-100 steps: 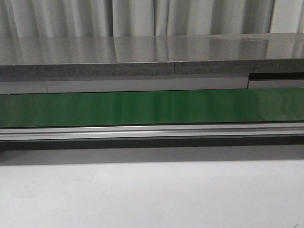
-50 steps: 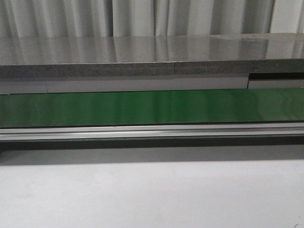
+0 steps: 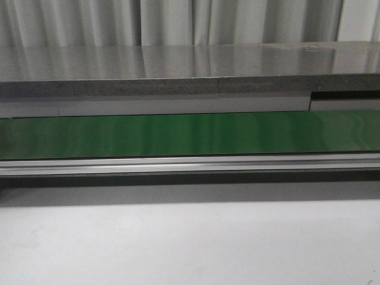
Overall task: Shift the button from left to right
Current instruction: 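Close the left gripper on the button and lift it toward the belt, then lower the button onto the belt end and open the left gripper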
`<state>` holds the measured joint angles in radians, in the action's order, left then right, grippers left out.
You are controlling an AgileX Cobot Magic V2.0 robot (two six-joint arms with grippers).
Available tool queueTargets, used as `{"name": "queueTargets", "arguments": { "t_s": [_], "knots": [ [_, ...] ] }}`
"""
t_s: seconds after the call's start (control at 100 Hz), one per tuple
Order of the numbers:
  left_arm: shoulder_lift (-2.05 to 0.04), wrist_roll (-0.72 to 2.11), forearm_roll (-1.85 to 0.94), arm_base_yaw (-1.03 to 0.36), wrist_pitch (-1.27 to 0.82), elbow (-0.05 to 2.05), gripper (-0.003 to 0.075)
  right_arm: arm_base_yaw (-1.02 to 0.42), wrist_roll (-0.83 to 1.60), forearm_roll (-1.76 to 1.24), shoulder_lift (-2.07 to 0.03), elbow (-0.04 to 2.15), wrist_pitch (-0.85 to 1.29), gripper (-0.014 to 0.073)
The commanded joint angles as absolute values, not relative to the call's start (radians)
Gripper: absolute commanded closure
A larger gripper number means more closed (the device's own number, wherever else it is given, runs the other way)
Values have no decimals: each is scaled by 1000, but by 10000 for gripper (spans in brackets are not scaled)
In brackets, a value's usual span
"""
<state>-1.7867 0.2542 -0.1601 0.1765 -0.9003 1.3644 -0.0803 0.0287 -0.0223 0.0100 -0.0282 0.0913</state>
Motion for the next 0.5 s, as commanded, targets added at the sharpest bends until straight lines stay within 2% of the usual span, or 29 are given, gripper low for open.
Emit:
{"name": "queueTargets", "arguments": {
  "t_s": [0.0, 0.3, 0.4, 0.49],
  "knots": [
    [-1736, 257, -163, 171, -879, 1394, 651, -80, 31, -23, 30, -10, 11, 660],
    [-1740, 246, -163, 171, -895, 1386, 627, -80, 31, -23, 30, -10, 11, 660],
    [-1740, 246, -163, 171, -903, 1386, 552, -80, 31, -23, 30, -10, 11, 660],
    [-1740, 246, -163, 171, -910, 1386, 428, -80, 31, -23, 30, -10, 11, 660]
  ]
}}
